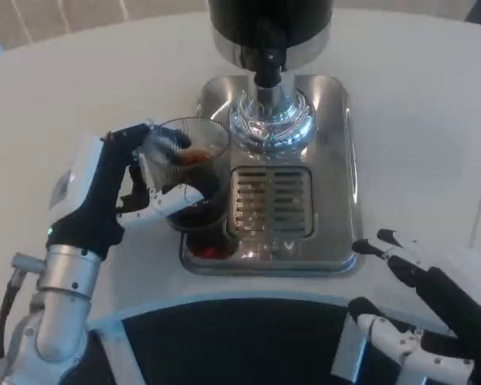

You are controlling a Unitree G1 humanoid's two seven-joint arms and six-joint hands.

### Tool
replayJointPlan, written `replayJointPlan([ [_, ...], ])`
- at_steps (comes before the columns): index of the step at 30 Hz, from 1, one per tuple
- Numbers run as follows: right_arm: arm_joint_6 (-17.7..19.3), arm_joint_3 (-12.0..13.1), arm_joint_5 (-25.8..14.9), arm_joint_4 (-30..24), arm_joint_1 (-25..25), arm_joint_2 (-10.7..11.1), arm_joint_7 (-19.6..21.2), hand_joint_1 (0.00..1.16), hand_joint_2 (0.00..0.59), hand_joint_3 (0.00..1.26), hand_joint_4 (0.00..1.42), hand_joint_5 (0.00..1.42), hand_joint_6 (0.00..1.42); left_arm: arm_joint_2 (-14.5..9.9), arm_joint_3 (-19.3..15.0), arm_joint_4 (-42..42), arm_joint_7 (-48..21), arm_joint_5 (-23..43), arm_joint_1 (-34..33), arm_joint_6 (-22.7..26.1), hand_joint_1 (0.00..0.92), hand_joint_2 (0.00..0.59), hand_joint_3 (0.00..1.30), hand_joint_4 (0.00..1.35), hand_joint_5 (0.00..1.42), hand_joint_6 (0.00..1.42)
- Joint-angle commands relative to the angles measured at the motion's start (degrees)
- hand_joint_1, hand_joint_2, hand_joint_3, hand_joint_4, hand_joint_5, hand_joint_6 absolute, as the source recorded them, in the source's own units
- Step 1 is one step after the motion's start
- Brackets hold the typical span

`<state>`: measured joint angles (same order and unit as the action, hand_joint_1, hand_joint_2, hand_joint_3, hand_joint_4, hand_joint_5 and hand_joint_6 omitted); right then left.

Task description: Grasp the cup under the faucet to collect the drink, then remove the cup.

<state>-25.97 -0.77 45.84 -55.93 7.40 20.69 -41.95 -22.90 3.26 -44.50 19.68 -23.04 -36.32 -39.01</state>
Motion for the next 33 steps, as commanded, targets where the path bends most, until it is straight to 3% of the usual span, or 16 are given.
replayJointPlan([
  [1, 0.3, 0.0, -0.45, -0.39, 0.11, 0.16, 0.57, 0.24, 0.459, 0.11, 0.0, 0.0, 0.05, -1.95, -1.68, 2.56, -0.13, 1.4, 1.49, -2.09, 0.512, 0.09, 0.99, 1.18, 1.3, 0.42],
  [33, 0.13, 0.26, -0.98, 2.17, -4.67, 1.06, 1.55, 0.24, 0.459, 0.11, 0.0, 0.0, 0.05, -2.99, -9.01, 18.31, -6.55, 7.19, 14.62, -3.88, 0.502, 0.094, 0.99, 1.16, 1.3, 0.43],
])
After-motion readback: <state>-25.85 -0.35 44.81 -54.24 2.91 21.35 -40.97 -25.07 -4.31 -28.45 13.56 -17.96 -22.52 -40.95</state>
